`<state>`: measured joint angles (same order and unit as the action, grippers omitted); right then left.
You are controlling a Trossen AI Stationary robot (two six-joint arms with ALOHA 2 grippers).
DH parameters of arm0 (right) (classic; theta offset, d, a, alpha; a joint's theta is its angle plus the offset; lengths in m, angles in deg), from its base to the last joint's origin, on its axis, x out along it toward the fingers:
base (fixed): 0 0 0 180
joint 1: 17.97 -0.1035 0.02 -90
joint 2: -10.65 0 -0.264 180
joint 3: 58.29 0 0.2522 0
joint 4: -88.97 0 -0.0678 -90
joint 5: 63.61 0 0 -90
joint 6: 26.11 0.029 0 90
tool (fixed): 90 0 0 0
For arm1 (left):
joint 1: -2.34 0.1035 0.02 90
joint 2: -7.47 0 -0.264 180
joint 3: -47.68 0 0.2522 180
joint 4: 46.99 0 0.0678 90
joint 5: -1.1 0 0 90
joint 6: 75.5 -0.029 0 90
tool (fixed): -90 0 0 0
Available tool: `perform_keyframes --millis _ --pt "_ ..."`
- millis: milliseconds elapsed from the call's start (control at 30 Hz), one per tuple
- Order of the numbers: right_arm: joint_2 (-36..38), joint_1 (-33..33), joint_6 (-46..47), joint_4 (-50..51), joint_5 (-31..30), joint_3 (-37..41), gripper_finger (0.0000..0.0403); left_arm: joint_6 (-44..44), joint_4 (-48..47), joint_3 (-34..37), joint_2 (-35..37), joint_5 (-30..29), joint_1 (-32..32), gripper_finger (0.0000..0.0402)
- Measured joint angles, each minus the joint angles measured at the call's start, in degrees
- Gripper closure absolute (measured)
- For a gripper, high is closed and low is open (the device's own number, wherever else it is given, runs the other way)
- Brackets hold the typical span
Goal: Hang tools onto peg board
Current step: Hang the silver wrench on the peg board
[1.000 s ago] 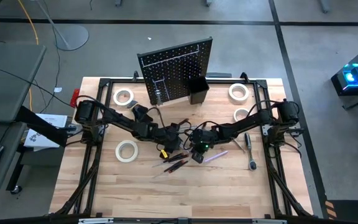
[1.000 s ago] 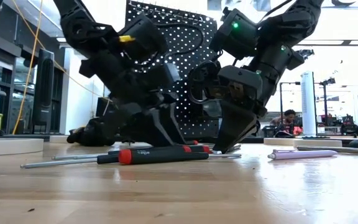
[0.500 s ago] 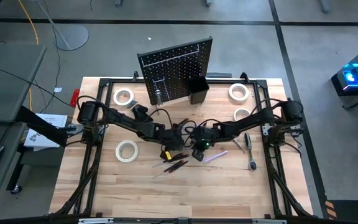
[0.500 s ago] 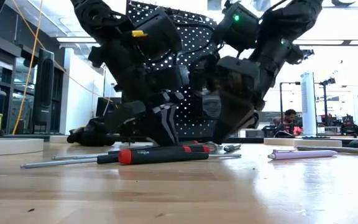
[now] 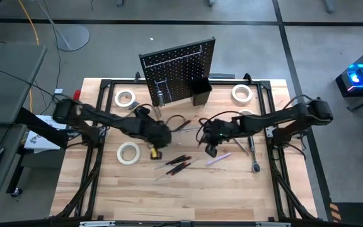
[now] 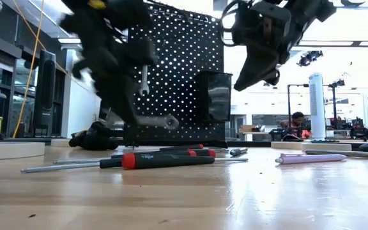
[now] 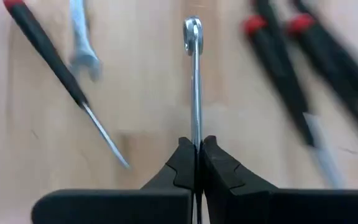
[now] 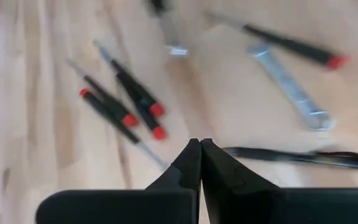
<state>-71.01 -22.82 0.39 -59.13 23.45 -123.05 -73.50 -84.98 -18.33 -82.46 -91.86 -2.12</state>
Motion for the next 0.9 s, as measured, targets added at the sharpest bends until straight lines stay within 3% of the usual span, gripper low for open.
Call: perform_keyframes --millis 167,300,400,667,900 --pt "4.7 0.6 -0.2 2.9 -3.4 0.0 0.0403 12.7 3.7 7.2 15.4 -0.8 -3.2 0.0401" --pt "5.9 1.8 -0.5 3.5 -3.5 0.0 0.0403 19.6 10.6 11.2 28.0 -9.0 -4.6 0.0401" --pt "6.0 2.8 -1.0 3.0 -3.5 0.0 0.0403 19.0 15.2 12.3 33.9 -12.8 -2.6 0.0401" --pt "6.0 5.6 -1.1 0.6 -2.6 0.0 0.0403 17.8 14.8 12.3 36.0 -7.0 6.8 0.0401" --pt "6.0 5.7 -0.9 0.2 -2.3 0.0 0.0403 17.9 14.9 12.3 36.2 -2.9 11.0 0.0401"
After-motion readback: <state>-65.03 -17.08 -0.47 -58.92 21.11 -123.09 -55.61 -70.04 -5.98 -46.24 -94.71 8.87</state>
